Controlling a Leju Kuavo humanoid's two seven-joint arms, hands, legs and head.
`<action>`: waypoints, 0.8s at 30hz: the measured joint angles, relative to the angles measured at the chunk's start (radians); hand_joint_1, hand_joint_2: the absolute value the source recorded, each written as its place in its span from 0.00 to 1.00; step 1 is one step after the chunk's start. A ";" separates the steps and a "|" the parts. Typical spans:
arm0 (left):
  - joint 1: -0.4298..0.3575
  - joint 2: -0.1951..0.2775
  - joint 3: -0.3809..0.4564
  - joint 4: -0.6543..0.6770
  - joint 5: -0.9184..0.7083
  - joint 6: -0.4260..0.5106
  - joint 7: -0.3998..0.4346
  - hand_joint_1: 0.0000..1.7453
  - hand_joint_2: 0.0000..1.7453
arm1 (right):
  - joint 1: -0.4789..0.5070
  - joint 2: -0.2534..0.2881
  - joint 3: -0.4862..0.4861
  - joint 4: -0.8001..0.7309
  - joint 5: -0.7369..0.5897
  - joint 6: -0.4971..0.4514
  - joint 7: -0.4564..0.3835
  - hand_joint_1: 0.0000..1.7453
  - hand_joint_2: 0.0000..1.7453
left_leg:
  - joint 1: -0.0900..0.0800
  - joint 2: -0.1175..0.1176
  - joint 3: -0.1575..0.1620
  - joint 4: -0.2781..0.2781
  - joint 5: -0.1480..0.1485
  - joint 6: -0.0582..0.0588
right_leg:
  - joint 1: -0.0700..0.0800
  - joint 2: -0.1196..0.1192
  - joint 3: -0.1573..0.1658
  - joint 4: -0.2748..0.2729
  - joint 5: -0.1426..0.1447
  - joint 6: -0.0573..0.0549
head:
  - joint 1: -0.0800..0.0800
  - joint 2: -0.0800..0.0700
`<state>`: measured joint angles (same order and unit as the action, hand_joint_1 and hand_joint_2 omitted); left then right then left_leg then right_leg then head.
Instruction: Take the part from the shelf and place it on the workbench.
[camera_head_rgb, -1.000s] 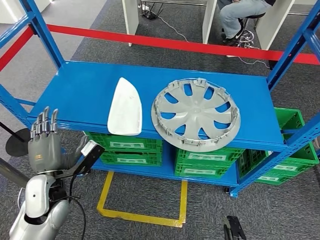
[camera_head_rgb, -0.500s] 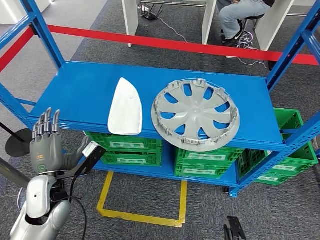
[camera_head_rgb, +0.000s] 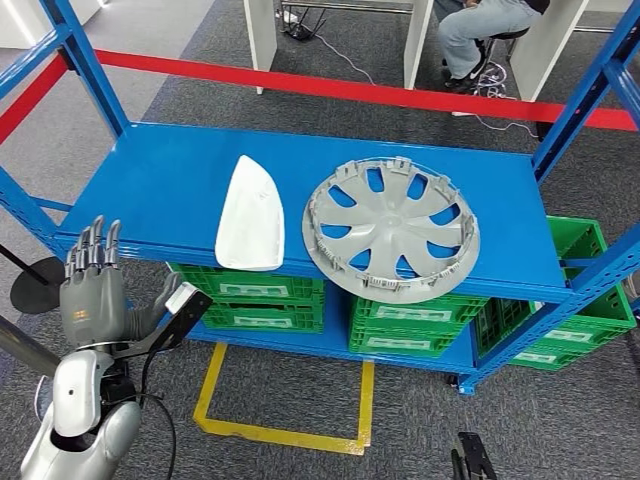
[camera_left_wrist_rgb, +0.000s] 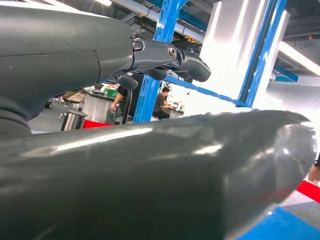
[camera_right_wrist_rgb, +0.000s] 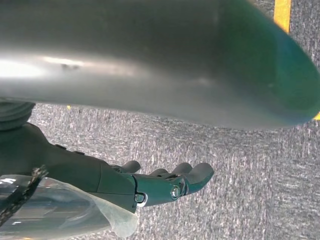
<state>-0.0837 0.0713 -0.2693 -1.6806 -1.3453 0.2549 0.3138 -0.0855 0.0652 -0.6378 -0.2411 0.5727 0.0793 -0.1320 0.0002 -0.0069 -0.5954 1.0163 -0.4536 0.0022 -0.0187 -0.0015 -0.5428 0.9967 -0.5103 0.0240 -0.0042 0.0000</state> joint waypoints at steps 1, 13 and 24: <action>0.000 0.000 0.000 -0.001 0.000 -0.001 0.000 0.00 0.00 | 0.000 0.000 0.000 0.000 0.000 0.000 0.000 0.00 0.00 | 0.000 0.000 0.000 0.000 0.000 0.000 | 0.000 0.000 0.000 0.000 0.000 0.000 | 0.000 0.000; 0.001 0.000 0.000 -0.002 0.000 -0.002 0.000 0.00 0.00 | 0.000 0.000 0.000 0.000 0.001 0.000 0.000 0.00 0.00 | 0.000 0.000 0.000 0.000 0.000 0.000 | 0.000 0.000 0.000 0.000 0.000 0.000 | 0.000 0.000; 0.008 -0.009 0.000 -0.011 0.000 -0.020 0.009 0.00 0.00 | 0.004 -0.002 -0.011 -0.001 0.005 -0.001 -0.001 0.00 0.00 | -0.002 0.000 0.032 -0.024 -0.007 0.021 | -0.007 0.001 -0.086 0.108 0.002 0.015 | 0.004 0.000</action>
<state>-0.0755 0.0626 -0.2690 -1.6918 -1.3448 0.2352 0.3225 -0.0816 0.0637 -0.6488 -0.2420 0.5778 0.0787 -0.1328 -0.0022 -0.0072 -0.5634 0.9921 -0.4602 0.0232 -0.0261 -0.0008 -0.6286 1.1048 -0.5085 0.0392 -0.0001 0.0000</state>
